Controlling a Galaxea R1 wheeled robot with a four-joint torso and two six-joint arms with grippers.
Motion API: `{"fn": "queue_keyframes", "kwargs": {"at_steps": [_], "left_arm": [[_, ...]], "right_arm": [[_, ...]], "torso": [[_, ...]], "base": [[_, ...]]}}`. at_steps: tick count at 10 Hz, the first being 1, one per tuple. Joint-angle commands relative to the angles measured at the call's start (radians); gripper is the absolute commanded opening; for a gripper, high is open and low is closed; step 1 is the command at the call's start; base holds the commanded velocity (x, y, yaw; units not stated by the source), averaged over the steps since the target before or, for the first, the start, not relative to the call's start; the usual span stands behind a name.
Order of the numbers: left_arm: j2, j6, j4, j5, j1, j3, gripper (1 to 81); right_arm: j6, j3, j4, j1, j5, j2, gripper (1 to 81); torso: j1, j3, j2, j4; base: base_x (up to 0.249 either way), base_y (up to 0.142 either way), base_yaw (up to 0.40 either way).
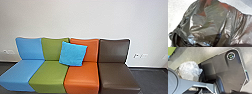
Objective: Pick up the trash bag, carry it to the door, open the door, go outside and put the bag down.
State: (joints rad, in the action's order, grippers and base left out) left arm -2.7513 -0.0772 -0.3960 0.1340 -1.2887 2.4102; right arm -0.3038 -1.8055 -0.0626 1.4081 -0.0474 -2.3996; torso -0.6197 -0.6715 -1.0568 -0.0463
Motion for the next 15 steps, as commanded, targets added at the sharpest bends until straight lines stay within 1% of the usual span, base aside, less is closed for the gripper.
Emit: {"fn": "queue_keyframes", "kwargs": {"at_steps": [1, 3, 4, 5, 7, 8, 10, 11, 13, 15], "left_arm": [[-0.016, -0.007, 0.118, 0.024, -0.053, -0.007, 1.0], [-0.044, -0.007, 0.161, 0.004, -0.102, 0.004, 1.0], [-0.059, -0.007, 0.173, -0.011, -0.114, 0.023, 1.0], [-0.074, -0.007, 0.190, -0.013, -0.125, 0.044, 1.0], [-0.105, -0.007, 0.232, -0.013, -0.136, 0.084, 1.0], [-0.117, -0.006, 0.244, -0.013, -0.139, 0.101, 1.0], [-0.148, -0.007, 0.249, -0.013, -0.140, 0.141, 1.0], [-0.165, -0.007, 0.249, -0.013, -0.140, 0.164, 1.0], [-0.185, -0.006, 0.250, -0.011, -0.140, 0.187, 1.0], [-0.182, -0.006, 0.249, -0.013, -0.146, 0.188, 1.0]], "right_arm": [[0.005, -0.089, 0.046, 0.009, -0.045, -0.056, 81.1], [0.006, -0.188, 0.067, 0.036, -0.033, -0.133, 81.1], [0.006, -0.227, 0.076, 0.046, -0.020, -0.161, 81.1], [0.006, -0.256, 0.078, 0.055, -0.019, -0.183, 81.1], [0.006, -0.313, 0.092, 0.072, -0.003, -0.227, 81.1], [0.006, -0.348, 0.095, 0.079, -0.003, -0.256, 81.1], [0.006, -0.435, 0.107, 0.085, -0.003, -0.322, 81.1], [0.006, -0.464, 0.122, 0.088, -0.002, -0.350, 81.1], [0.006, -0.521, 0.125, 0.090, -0.002, -0.388, 81.1], [0.006, -0.581, 0.144, 0.088, -0.002, -0.434, 81.1]], "torso": [[0.062, 0.060, 0.096, 0.000], [0.109, 0.099, 0.167, 0.000], [0.133, 0.056, 0.204, 0.000], [0.156, 0.069, 0.238, 0.000], [0.198, 0.077, 0.302, 0.000], [0.220, 0.078, 0.336, 0.000], [0.267, 0.079, 0.409, 0.000], [0.291, 0.154, 0.445, 0.000], [0.326, 0.203, 0.502, 0.000], [0.368, 0.268, 0.566, 0.000]], "base": [[0.000, 0.000, 0.000], [0.000, 0.000, 0.000], [0.000, 0.000, 0.000], [0.000, 0.000, 0.000], [0.000, 0.000, 0.000], [0.000, 0.000, 0.000], [0.000, 0.000, 0.000], [0.000, 0.000, 0.000], [0.000, 0.000, 0.000], [0.000, 0.000, 0.000]]}}
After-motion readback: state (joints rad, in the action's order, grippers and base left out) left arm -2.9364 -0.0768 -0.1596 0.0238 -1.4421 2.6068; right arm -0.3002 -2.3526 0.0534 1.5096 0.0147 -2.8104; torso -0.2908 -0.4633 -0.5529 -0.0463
